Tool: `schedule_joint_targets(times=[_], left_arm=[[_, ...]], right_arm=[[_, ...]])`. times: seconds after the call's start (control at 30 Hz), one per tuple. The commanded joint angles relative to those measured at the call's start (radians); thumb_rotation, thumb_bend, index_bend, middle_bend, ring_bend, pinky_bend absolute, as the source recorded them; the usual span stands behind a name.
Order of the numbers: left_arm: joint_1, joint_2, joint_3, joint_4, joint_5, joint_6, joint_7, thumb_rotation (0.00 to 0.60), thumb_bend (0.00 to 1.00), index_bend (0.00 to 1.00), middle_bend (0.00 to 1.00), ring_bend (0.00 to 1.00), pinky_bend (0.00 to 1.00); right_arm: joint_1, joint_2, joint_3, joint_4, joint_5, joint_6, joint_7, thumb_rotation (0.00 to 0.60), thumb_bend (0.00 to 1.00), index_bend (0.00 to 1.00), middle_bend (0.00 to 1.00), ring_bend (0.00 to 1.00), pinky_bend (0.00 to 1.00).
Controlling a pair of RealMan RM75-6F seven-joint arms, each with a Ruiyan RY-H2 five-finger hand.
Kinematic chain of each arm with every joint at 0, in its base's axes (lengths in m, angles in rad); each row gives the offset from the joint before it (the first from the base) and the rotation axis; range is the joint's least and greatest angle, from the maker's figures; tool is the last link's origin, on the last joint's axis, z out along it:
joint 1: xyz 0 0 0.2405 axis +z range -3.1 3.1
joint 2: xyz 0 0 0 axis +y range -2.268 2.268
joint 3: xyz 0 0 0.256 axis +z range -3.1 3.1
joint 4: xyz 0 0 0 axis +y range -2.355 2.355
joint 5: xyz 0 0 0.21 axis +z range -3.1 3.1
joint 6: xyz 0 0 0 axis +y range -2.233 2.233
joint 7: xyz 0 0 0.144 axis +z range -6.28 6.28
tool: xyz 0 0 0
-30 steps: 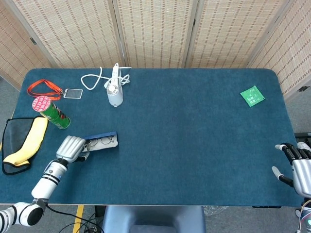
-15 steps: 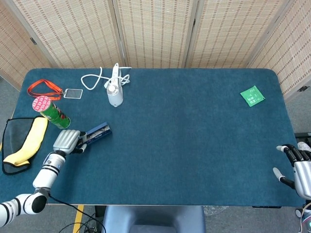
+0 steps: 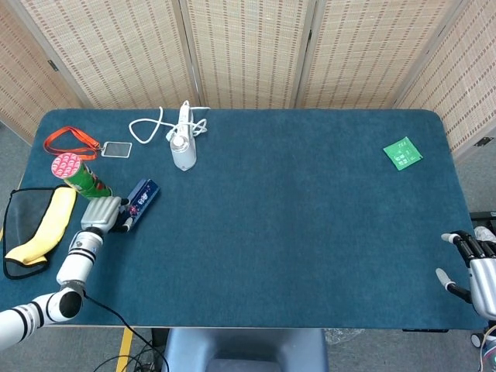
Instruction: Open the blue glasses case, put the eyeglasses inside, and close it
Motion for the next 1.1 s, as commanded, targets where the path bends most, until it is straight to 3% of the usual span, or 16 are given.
schedule_joint_targets(times=[0.03, 0.4, 0.8, 1.1], left_arm=[[-0.017, -0.008, -0.003, 0.028, -0.041, -0.016, 0.019, 0.600, 0.51, 0.51, 0.97, 0.90, 0.95], [-0.037, -0.006, -0.013, 0.069, -0.143, -0.012, 0.041, 0.600, 0.51, 0.43, 0.97, 0.89, 0.95], [-0.046, -0.049, 0.026, 0.108, -0.217, 0.111, 0.213, 0.600, 0.41, 0.12, 0.94, 0.88, 0.95], [-0.034, -0.072, 0.031, 0.137, -0.196, 0.135, 0.243, 0.600, 0.39, 0.10, 0.94, 0.88, 0.95]], right_arm=[[0.000, 0.001, 0.000, -0.001, 0.000, 0.000, -0.001, 0.600, 0.21, 0.27, 0.28, 0.40, 0.30], [0.000, 0.005, 0.001, -0.003, -0.002, -0.002, 0.001, 0.600, 0.21, 0.27, 0.28, 0.40, 0.30], [0.003, 0.006, -0.001, 0.003, -0.011, -0.003, 0.014, 0.600, 0.21, 0.27, 0.29, 0.41, 0.30], [0.002, 0.008, -0.002, 0.005, -0.012, -0.002, 0.020, 0.600, 0.21, 0.27, 0.29, 0.41, 0.30]])
